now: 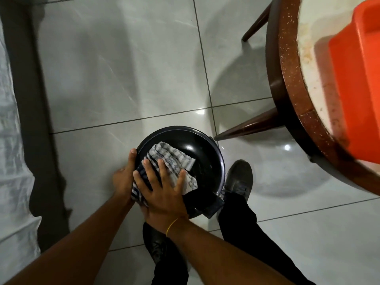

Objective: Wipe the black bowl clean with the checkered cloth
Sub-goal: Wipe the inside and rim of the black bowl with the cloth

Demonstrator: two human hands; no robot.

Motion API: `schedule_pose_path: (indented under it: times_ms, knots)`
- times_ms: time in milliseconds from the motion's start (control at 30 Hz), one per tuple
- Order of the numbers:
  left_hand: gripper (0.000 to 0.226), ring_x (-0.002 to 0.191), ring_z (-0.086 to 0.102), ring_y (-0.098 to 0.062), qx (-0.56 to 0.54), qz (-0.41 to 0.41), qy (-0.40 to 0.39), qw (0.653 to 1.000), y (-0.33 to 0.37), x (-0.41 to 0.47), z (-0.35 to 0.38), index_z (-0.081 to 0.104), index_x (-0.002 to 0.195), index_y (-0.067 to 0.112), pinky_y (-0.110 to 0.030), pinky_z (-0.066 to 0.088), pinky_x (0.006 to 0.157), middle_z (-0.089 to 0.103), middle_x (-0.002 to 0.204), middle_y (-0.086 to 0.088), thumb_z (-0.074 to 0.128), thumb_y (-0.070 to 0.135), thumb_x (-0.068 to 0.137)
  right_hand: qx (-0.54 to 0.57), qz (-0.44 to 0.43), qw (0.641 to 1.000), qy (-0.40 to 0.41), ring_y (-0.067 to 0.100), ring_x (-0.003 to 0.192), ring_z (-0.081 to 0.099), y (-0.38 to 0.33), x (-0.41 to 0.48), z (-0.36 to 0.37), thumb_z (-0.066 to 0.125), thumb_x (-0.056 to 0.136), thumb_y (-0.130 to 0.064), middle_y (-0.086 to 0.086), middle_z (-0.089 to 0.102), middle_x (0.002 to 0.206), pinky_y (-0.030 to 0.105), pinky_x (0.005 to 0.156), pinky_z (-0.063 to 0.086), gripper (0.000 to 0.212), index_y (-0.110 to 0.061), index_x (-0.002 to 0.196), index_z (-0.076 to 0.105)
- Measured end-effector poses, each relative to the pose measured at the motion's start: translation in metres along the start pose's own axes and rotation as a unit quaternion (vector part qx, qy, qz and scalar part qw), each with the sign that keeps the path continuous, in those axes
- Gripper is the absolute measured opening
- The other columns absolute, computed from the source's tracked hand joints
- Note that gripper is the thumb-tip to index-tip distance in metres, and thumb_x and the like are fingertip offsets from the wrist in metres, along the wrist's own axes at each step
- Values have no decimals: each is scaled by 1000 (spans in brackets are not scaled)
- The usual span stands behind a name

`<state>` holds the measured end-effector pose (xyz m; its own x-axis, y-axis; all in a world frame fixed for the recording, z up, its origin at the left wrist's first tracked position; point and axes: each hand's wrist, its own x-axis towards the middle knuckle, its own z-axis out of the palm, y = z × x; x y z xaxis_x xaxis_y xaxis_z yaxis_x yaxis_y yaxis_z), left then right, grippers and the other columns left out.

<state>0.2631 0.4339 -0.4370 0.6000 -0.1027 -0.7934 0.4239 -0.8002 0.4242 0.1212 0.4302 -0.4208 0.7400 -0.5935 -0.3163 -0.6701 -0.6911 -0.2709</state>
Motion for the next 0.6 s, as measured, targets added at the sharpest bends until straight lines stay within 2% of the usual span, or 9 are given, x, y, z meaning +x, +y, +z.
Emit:
schedule_pose_path:
  times_ms: [67,133,233,333,400,467,533,600]
  knots:
    - [94,79,78,-30,10,15,-9,1000,0,2,-3,80,90,5,-28,57,58,82,71,-7,53,94,80,4,-31,1000,1,43,171,8,9,-5,2,51,97,-59,9,3,187,80,124,2,91,-29,176,17]
    - [92,72,79,-29,36,34,14,999,-1,4,-4,82,77,9,-31,56,59,81,63,-5,52,96,80,-2,-93,996,-13,43,171,1,23,-15,6,58,98,-58,9,-3,187,82,124,-1,94,-29,176,16]
    - [92,74,80,-34,33,31,21,999,-2,9,0,84,78,6,-37,61,65,82,68,-13,57,95,78,-37,-209,976,-41,43,171,-2,60,-33,12,58,100,-58,8,-7,186,82,124,-8,94,-30,177,13]
    - [95,77,78,-40,26,41,23,999,-2,14,3,80,87,-8,-39,60,68,81,82,-26,62,85,85,-88,-320,942,-50,42,171,-3,113,-53,13,63,99,-53,6,-7,187,79,126,-9,96,-32,177,11]
    - [99,71,72,-35,24,45,26,998,0,14,4,75,88,-16,-37,56,65,76,80,-29,61,82,88,-107,-351,929,-48,39,172,-4,149,-67,10,70,95,-49,6,-4,187,75,129,-12,103,-31,177,10]
    - [98,69,67,-31,27,45,28,998,0,13,5,72,82,-14,-36,52,63,69,74,-28,60,83,88,-123,-353,927,-40,36,172,-5,182,-80,9,74,92,-47,5,1,187,71,132,-14,109,-31,177,10]
    - [92,68,61,-28,35,46,32,998,0,10,6,73,84,-7,-35,48,59,62,73,-22,59,84,88,-142,-359,921,-42,35,172,2,212,-91,8,72,93,-50,3,2,187,69,132,-18,106,-32,177,10]
    - [96,67,61,-28,34,43,38,998,-1,11,6,75,87,-10,-34,47,57,63,73,-19,59,85,88,-163,-367,915,-49,35,164,22,235,-100,7,66,95,-58,3,-2,187,68,131,-19,103,-33,177,9]
